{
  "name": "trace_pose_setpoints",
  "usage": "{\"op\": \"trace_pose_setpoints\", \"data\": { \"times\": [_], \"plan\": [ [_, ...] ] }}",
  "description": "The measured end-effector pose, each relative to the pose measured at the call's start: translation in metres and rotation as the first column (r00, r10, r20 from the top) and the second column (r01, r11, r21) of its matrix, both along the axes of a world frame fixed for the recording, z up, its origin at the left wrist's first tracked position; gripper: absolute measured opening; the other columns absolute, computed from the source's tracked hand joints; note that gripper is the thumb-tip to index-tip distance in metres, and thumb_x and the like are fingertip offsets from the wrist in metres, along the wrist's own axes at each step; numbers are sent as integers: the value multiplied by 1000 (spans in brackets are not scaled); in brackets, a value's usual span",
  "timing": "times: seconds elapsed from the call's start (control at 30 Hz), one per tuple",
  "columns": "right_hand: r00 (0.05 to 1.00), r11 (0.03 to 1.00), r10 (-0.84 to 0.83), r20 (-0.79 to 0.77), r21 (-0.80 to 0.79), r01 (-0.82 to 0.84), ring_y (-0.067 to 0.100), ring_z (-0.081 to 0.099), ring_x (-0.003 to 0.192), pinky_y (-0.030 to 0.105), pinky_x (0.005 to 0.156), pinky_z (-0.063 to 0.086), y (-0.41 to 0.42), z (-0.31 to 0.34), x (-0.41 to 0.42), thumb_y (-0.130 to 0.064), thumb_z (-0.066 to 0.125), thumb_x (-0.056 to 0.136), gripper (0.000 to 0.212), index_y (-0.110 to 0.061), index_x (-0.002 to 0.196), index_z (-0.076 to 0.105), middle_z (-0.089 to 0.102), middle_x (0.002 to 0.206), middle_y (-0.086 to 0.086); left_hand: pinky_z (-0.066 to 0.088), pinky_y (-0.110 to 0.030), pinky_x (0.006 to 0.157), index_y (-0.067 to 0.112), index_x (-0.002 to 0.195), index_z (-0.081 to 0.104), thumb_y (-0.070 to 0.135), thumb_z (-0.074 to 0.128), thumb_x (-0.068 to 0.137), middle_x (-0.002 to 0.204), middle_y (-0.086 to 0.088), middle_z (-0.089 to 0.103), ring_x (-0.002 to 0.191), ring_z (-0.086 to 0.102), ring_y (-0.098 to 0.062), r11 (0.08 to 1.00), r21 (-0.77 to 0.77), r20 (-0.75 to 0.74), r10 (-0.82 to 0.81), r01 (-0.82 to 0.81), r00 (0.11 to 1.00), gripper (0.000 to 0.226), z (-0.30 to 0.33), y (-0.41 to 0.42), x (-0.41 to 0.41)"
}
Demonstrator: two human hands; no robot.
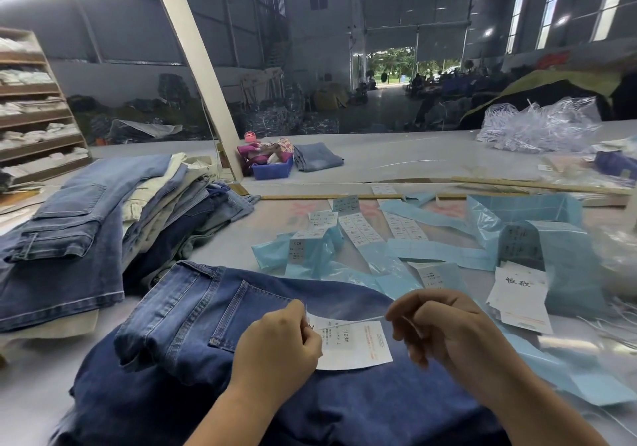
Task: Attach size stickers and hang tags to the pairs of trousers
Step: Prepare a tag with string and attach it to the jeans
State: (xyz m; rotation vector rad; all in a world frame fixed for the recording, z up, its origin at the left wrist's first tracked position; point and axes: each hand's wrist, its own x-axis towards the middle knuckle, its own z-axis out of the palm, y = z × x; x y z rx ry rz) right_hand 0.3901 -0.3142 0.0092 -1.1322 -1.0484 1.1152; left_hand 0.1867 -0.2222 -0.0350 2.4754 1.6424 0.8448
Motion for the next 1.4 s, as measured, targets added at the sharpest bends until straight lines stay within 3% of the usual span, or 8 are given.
{"op": "trace_pose_setpoints", "data": {
  "times": [0.2, 0.4, 0.6, 0.8, 1.03, 1.2, 1.3, 1.4],
  "plan": [
    [999, 1000, 28, -41, 13, -27, 28, 61, 52, 31, 44, 50, 7, -9, -3, 28, 35, 80, 50, -2, 82, 75, 69, 78, 23, 33, -28, 55, 24, 75, 40, 29, 53, 85, 68, 7, 56, 61, 44, -16, 1000, 21, -46, -8, 9, 999, 16, -2, 2, -4],
    [997, 998, -54, 47, -14, 55, 22, 62, 51, 29, 46, 52, 18, -15, -21, 4, 68, 83, 17, -7, 70, 74, 69, 71, 18, 39, -16, 52, 19, 59, 49, 18, 66, 75, 56, 18, 59, 56, 50, -3, 980, -154, 342, -65, 124, 937, 23, 3, -1, -6],
    [969, 991, 69, 237, -124, -40, 17, 55, 49, 23, 44, 43, 31, -16, -51, -31, 69, 87, 34, -2, 71, 65, 59, 57, 6, 39, -22, 51, 16, 66, 56, 23, 63, 74, 56, -2, 59, 51, 45, -4, 910, -176, 577, -213, 375, 788, 13, 12, -14, 2],
    [966, 979, 153, 210, -163, -120, 22, 55, 56, 29, 46, 44, 31, -11, -51, -18, 71, 83, 24, 5, 78, 67, 60, 65, 13, 45, -20, 56, 15, 69, 59, 23, 57, 74, 65, 0, 69, 57, 59, -7, 852, -223, 685, -208, 473, 698, 10, 17, -16, 0],
    [995, 989, 86, 41, -120, -81, 23, 54, 52, 29, 46, 45, 30, -16, -49, 0, 52, 93, 20, 16, 86, 63, 61, 69, 17, 47, -30, 59, 21, 51, 60, 19, 48, 71, 75, -13, 68, 67, 61, -19, 773, -293, 946, 148, 563, 288, 24, 19, -8, -4],
    [978, 974, 197, -71, -96, -203, 25, 59, 58, 31, 49, 51, 27, -14, -46, 12, 53, 72, 31, 7, 98, 68, 66, 79, 20, 57, -27, 61, 15, 47, 63, 8, 41, 91, 76, -15, 71, 62, 67, -19, 766, -215, 953, 301, 606, -42, 50, 28, -2, -5],
    [980, 976, 197, -17, -93, -198, 25, 63, 60, 30, 52, 54, 26, -15, -43, 25, 49, 80, 33, 6, 99, 68, 68, 79, 19, 57, -28, 57, 9, 59, 58, 8, 44, 88, 72, -15, 70, 56, 66, -22, 750, -222, 923, 368, 623, -114, 32, 33, 1, -6],
    [981, 978, 195, 3, -82, -194, 24, 63, 61, 31, 53, 53, 26, -15, -43, 5, 66, 76, 17, 3, 92, 69, 70, 78, 18, 53, -26, 51, 12, 55, 60, 10, 47, 89, 65, -11, 66, 52, 60, -18, 768, -291, 921, 387, 571, -52, 36, 32, 4, -10]
  ]
}}
